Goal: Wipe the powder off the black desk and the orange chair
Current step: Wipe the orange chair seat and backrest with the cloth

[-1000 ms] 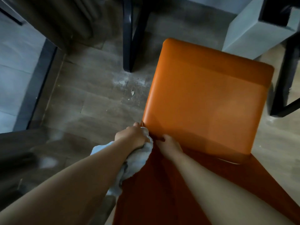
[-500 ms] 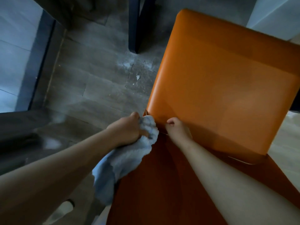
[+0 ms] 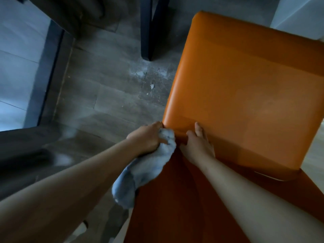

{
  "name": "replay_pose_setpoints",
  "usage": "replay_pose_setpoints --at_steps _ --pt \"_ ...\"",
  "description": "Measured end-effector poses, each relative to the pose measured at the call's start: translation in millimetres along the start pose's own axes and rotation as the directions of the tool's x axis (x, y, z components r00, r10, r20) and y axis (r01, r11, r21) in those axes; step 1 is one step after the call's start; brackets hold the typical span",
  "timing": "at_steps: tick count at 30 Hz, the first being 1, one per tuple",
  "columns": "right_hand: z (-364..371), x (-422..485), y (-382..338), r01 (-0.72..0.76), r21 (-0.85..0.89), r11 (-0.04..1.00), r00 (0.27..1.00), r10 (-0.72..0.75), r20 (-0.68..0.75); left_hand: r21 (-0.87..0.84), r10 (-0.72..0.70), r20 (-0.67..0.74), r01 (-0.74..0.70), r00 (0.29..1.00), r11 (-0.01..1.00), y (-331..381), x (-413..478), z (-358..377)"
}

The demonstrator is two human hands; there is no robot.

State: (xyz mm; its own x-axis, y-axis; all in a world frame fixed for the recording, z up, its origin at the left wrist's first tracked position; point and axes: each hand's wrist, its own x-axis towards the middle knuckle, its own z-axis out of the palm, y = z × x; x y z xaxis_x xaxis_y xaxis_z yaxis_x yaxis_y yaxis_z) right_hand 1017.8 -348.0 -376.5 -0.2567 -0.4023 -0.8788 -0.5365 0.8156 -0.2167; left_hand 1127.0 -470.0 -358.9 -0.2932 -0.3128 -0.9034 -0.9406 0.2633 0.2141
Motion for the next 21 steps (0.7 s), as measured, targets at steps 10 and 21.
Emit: replay_pose_setpoints --at_steps 10,21 --pt "12 5 2 0.033 -0.062 0.998 0.998 -0.036 -0.056 -0.302 -0.184 -0.132 0.137 0.974 0.943 20 52 2" --pt "13 3 6 0.049 -0.063 0.997 0.996 -0.054 -0.072 0.063 0.132 -0.008 -0.132 0.991 0.989 -12 20 -30"
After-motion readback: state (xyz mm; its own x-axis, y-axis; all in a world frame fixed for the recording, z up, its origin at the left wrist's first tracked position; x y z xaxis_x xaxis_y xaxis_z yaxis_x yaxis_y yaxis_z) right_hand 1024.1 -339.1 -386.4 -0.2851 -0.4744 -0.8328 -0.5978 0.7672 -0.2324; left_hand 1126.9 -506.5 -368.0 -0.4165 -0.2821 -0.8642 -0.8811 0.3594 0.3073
